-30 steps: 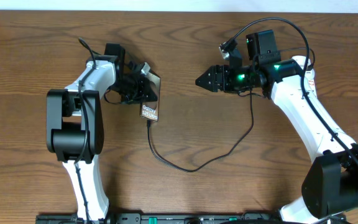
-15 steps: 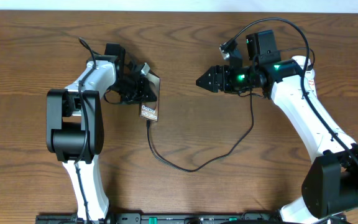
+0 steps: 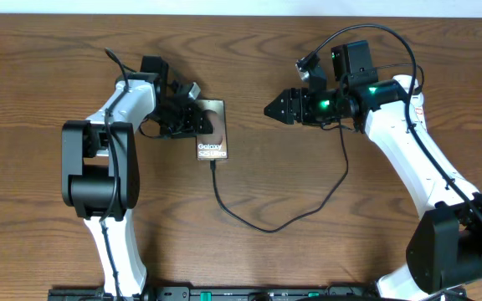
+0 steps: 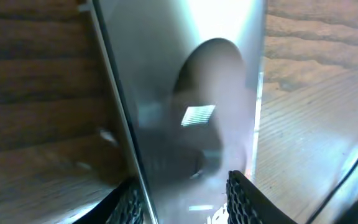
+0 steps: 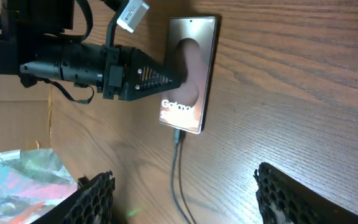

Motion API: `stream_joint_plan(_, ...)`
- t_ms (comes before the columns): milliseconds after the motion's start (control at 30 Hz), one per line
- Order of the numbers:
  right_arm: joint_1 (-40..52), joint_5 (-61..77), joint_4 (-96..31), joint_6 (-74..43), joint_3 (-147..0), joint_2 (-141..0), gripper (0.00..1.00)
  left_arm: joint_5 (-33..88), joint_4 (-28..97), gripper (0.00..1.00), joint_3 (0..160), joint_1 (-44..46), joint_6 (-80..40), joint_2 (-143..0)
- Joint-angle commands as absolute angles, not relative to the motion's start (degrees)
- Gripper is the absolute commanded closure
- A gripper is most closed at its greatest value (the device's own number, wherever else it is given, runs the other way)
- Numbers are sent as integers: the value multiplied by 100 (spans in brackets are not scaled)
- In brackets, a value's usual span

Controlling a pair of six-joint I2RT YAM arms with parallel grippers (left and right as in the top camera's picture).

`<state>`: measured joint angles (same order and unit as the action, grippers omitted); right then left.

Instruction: Plug charger to phone and switch on socket

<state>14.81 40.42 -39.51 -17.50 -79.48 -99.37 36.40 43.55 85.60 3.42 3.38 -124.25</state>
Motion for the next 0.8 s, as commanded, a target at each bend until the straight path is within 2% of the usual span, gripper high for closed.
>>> stream_joint_plan(0, 1511, 4058, -3975, -1662, -7981, -9977, 29, 2646, 4366, 60, 8571, 305, 231, -12508)
stream_joint_plan(233, 1509, 4058, -3975, -1662, -7981, -9977, 29, 2534, 4335, 59, 8573, 305, 228, -12508)
stream_joint_plan(400, 1509, 3887, -3975, -1662, -7981, -9974, 31, 1920, 4475, 50, 8766, 303, 141, -12420)
stream_joint_plan(767, 1267, 3201, -4320, -1507, -7992, -9507, 17, 1363, 4635, 42, 8962, 290, -97, -10355)
